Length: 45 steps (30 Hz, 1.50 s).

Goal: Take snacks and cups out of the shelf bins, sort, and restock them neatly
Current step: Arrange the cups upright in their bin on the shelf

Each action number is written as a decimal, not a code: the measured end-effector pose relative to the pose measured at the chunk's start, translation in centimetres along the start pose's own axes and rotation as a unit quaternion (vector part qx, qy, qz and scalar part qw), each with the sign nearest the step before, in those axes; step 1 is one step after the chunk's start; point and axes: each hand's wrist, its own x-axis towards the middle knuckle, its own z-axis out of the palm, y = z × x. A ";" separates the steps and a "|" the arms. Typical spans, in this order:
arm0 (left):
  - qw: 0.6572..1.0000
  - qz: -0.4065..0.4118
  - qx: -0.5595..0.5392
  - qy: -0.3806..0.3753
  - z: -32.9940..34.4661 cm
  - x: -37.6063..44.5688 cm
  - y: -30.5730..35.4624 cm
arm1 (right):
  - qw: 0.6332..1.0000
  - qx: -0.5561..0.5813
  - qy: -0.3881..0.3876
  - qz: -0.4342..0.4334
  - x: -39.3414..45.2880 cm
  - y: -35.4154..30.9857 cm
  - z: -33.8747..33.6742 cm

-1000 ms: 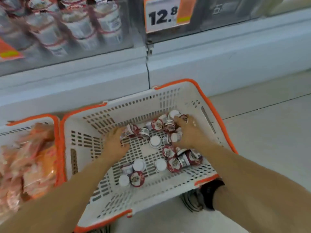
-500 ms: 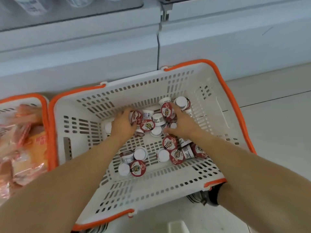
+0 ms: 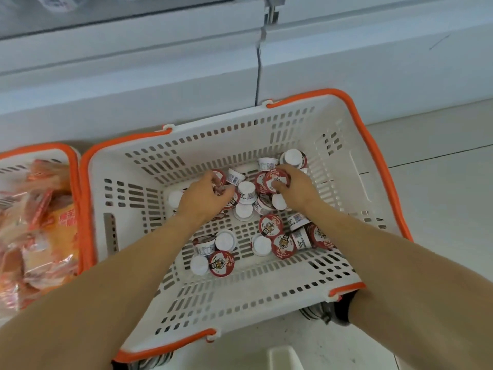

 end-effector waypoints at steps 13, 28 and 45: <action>0.974 0.050 0.192 -0.111 2.4 -0.9 -0.6 | 0.972 0.208 -0.049 0.095 -0.4 -1.7 -2.3; 0.977 -0.078 -0.174 -0.099 -3.4 -5.4 1.5 | 0.976 0.180 -0.090 0.082 -7.4 -6.2 -4.9; 0.919 0.088 -0.346 0.166 -33.3 -13.8 11.9 | 0.897 0.420 -0.075 -0.118 -14.2 -38.7 -17.1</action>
